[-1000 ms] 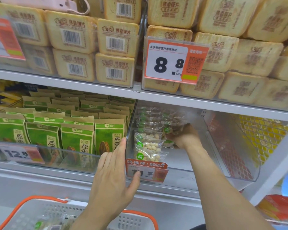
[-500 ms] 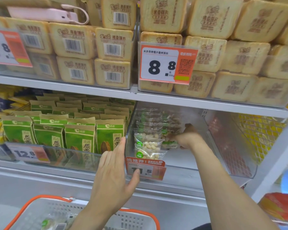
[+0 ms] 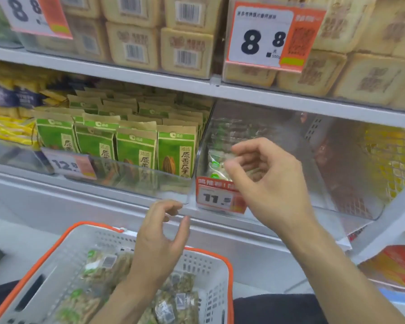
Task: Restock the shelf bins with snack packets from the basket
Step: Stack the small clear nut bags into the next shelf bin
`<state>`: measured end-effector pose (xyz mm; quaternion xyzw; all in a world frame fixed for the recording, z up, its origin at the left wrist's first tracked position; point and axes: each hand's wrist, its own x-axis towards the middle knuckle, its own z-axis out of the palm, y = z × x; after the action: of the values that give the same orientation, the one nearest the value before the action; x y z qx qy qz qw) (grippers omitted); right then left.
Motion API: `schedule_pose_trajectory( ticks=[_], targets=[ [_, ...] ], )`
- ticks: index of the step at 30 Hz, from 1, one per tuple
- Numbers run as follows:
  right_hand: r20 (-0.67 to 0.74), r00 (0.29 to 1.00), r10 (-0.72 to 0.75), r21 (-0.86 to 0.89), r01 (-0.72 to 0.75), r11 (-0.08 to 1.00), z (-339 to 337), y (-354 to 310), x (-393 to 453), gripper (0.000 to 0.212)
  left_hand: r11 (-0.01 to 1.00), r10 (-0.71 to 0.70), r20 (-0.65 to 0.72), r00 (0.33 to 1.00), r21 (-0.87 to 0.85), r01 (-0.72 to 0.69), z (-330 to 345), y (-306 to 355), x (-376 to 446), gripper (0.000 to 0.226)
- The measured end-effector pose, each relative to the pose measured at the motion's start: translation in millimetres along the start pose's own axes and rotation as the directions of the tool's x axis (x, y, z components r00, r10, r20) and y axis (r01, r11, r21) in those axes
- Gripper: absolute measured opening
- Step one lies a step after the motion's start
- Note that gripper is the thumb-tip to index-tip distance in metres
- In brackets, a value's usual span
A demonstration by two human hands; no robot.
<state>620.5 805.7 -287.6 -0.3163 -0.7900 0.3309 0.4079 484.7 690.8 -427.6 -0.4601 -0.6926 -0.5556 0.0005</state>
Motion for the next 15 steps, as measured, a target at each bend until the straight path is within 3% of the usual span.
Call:
schedule_pose_trajectory(
  ticks=[2, 5, 8, 11, 12, 15],
  targets=[
    [0.150, 0.988, -0.042, 0.005, 0.042, 0.999, 24.9, -3.5, -21.5, 0.024, 0.977, -0.198, 0.107, 0.974, 0.101, 0.188, -1.8, -43.1, -30.9, 0.021],
    [0.448, 0.894, -0.022, -0.075, 0.063, 0.995, 66.4, 10.6, -52.7, 0.033, 0.844, -0.494, 0.250, 0.833, 0.367, 0.390, -8.7, -105.9, -82.4, 0.038],
    [0.671, 0.738, 0.073, -0.220, 0.104, 0.970, 111.4, 44.6, -83.9, 0.036, 0.625, -0.737, 0.305, 0.603, 0.648, 0.436, -20.1, -143.6, -129.4, 0.055],
    [0.779, 0.574, 0.253, -0.382, 0.113, 0.917, 158.8, 94.6, -118.8, 0.037, 0.468, -0.878, 0.334, 0.341, 0.746, 0.473, -31.0, -161.5, -166.0, 0.055],
    [0.790, 0.522, 0.321, -0.427, 0.094, 0.899, 171.9, 111.9, -131.3, 0.038, 0.458, -0.886, 0.351, 0.303, 0.760, 0.460, -32.6, -164.5, -175.2, 0.053],
    [0.780, 0.338, 0.526, -0.550, -0.029, 0.835, 192.9, 163.1, -165.7, 0.047, 0.483, -0.868, 0.384, 0.316, 0.798, 0.359, -32.1, -174.7, -195.2, 0.060]
  ],
)
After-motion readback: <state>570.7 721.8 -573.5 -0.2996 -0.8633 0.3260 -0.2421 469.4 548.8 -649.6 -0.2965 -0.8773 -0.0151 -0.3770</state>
